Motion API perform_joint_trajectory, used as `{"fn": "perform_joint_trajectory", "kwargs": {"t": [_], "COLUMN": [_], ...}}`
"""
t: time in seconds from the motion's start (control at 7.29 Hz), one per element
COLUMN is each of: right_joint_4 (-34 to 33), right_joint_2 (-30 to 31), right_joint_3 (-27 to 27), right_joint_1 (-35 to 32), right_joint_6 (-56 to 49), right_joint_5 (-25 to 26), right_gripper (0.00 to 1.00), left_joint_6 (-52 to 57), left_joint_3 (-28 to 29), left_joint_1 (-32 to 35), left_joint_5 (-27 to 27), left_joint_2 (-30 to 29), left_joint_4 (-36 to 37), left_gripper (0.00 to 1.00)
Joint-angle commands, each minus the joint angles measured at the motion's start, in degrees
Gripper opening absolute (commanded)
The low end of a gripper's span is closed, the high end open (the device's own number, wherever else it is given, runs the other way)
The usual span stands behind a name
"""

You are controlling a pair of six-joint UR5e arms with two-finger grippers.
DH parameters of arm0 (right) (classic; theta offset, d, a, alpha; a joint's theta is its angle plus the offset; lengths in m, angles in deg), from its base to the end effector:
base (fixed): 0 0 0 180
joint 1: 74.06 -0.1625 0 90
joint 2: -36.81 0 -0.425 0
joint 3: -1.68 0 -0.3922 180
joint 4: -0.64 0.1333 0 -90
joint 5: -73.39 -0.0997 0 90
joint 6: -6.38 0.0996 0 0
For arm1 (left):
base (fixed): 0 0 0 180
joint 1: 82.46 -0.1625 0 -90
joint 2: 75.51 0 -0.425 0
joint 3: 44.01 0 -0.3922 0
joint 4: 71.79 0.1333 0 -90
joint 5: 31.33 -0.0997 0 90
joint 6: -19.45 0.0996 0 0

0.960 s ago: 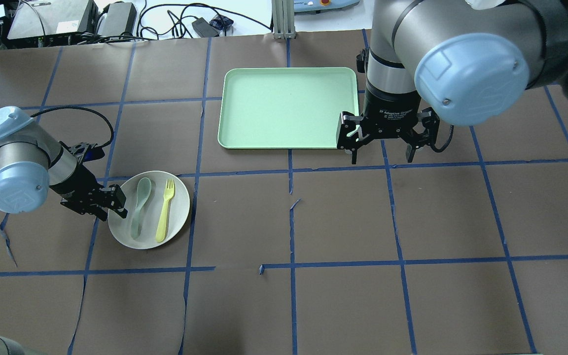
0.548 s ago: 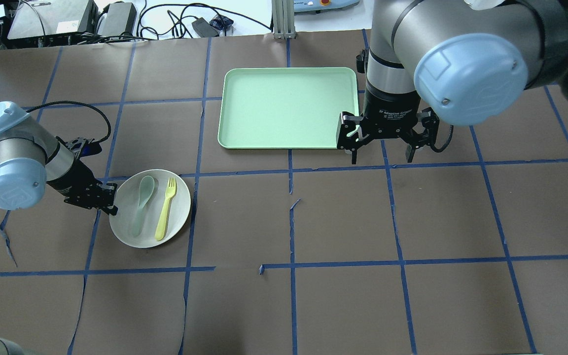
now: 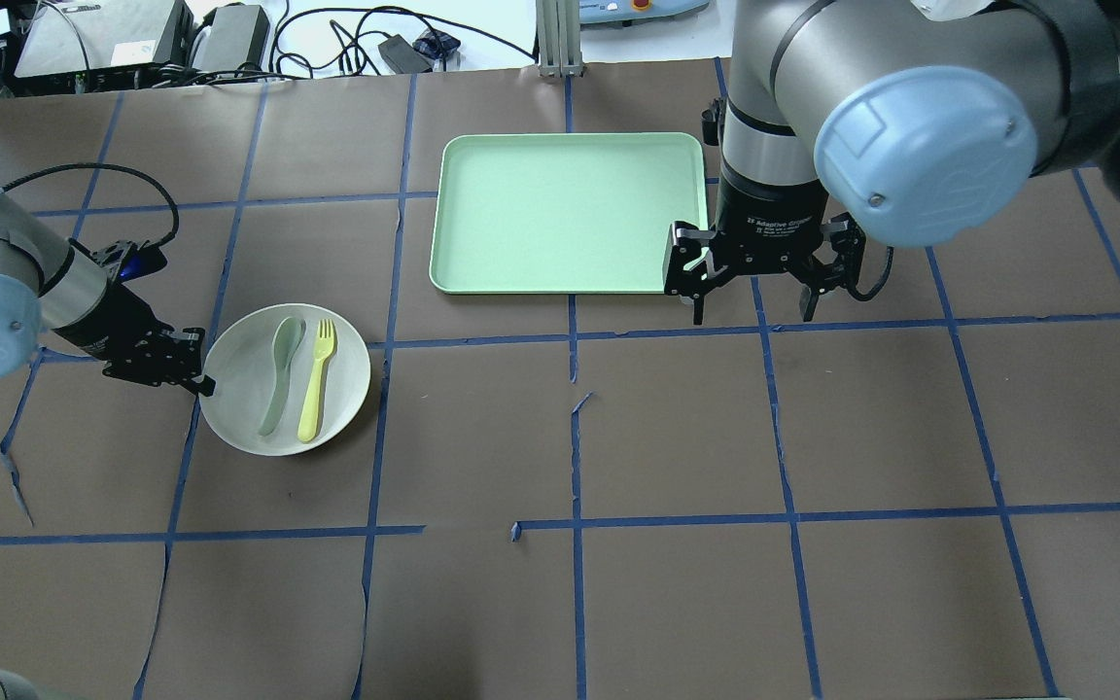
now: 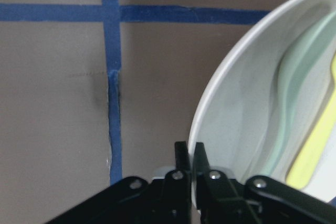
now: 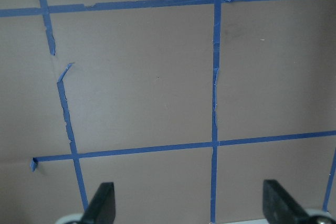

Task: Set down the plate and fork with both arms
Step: 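Lift the white plate with the left gripper and carry it onto the tray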

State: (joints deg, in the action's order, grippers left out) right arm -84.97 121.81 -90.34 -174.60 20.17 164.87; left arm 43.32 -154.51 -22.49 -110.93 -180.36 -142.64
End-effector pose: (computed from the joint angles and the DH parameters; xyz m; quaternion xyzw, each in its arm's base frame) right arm 0.2208 -0.4719 0.4206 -0.0269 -0.9946 -0.0945 0.0335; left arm 0.1179 -0.5062 0.2245 0.0657 -0.9838 -0.0844 0.1436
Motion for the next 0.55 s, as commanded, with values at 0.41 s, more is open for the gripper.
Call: {"fn": "perform_joint_trajectory", "kwargs": {"t": [0.41], "right_joint_4": [0.18], "right_joint_2": [0.0], "right_joint_3": [0.0], "right_joint_1": [0.0], "right_joint_6": [0.0], "right_joint_5": [0.28], "right_gripper": [1.0], "left_joint_6": [-18.97], "left_joint_3": [10.78], "left_joint_1": [11.32], "left_joint_5": [7.35], "left_joint_2": [-1.66], "left_joint_4": [-4.47], "left_gripper": [0.0]}}
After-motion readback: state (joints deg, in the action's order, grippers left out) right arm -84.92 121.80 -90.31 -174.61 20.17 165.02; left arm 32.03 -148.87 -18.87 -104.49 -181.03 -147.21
